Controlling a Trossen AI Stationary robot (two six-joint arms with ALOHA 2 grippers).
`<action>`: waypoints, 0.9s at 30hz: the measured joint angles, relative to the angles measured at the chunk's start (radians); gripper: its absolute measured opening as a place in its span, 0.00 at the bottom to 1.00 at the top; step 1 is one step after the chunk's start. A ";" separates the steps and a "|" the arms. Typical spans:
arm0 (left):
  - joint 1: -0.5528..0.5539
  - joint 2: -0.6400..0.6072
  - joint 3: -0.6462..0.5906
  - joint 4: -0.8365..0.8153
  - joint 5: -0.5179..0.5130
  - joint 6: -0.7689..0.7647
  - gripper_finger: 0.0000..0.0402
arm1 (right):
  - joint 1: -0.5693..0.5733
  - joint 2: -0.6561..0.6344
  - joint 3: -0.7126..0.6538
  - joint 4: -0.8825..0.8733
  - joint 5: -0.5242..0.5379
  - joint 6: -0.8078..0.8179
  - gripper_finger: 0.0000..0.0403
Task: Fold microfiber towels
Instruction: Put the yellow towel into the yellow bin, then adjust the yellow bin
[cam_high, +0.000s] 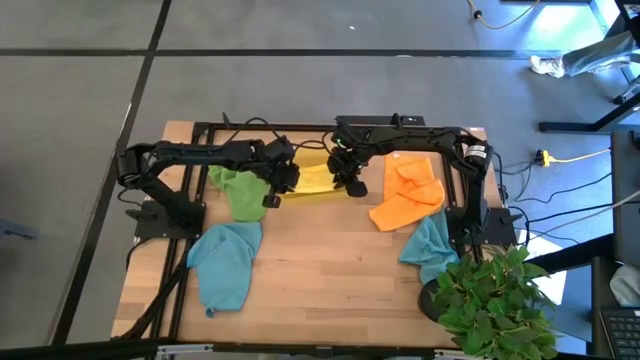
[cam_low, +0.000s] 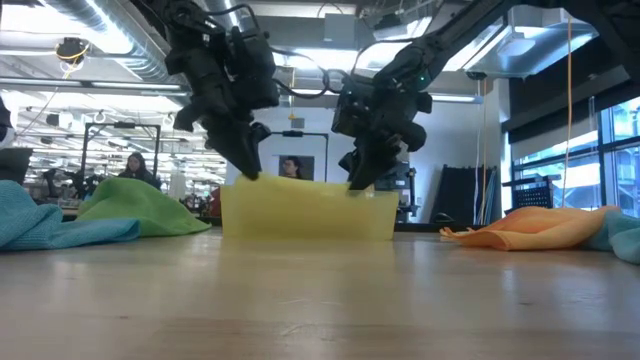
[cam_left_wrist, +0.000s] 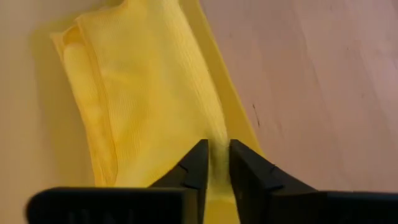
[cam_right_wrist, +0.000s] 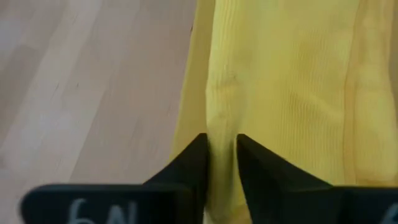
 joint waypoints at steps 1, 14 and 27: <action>0.000 0.000 0.000 -0.001 -0.005 -0.007 0.18 | 0.000 0.000 0.000 -0.003 0.000 0.000 0.26; 0.015 0.001 0.105 0.049 -0.011 -0.025 0.28 | -0.032 -0.101 0.006 -0.064 -0.033 -0.003 0.39; 0.021 0.004 0.059 0.130 0.134 -0.134 0.24 | -0.077 -0.121 -0.212 0.322 -0.240 0.055 0.26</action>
